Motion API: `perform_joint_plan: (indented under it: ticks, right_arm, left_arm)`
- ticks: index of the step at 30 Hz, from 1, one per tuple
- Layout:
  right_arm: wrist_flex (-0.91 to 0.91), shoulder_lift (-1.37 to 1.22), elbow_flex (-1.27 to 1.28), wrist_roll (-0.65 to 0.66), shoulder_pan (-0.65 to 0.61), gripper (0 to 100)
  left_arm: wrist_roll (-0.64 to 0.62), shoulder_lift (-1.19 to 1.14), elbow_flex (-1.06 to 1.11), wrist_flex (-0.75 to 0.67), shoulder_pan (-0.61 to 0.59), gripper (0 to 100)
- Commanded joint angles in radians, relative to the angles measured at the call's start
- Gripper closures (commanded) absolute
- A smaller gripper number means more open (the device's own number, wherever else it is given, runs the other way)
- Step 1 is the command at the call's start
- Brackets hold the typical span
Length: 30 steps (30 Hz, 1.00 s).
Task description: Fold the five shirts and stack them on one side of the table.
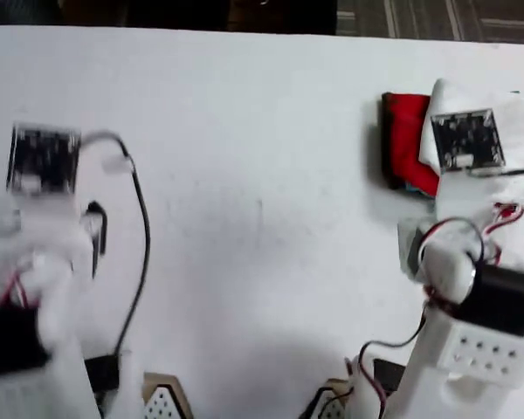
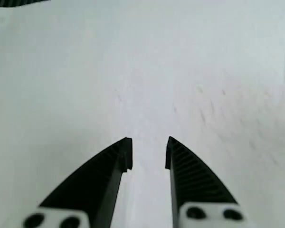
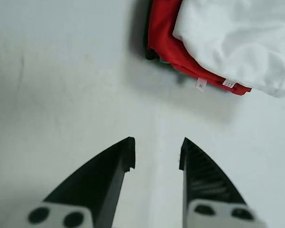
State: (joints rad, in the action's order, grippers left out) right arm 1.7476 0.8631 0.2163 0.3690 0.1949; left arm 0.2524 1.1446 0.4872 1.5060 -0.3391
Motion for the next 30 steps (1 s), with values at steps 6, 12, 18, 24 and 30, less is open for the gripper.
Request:
perform_joint_plan:
  ticks: [6, 12, 18, 24, 30]
  right_arm:
    - [-0.125, 0.305, 0.321, -0.002, -0.01, 84.0]
    - [-0.288, 0.615, 0.674, -0.002, -0.01, 84.0]
    - [-0.315, 0.955, 0.97, 0.052, -0.012, 84.0]
    - [-0.315, 0.9, 1.08, 0.061, -0.008, 84.0]
    - [-0.303, 0.898, 1.175, 0.06, 0.001, 84.2]
  left_arm:
    - [0.012, 0.373, 0.355, -0.021, -0.009, 85]
    - [0.003, 0.698, 0.639, -0.12, -0.009, 86]
    - [-0.08, 0.678, 0.779, -0.172, -0.005, 86]
    - [-0.109, 0.678, 0.921, -0.212, 0.071, 86]
    - [-0.109, 0.68, 0.984, -0.117, 0.084, 86]
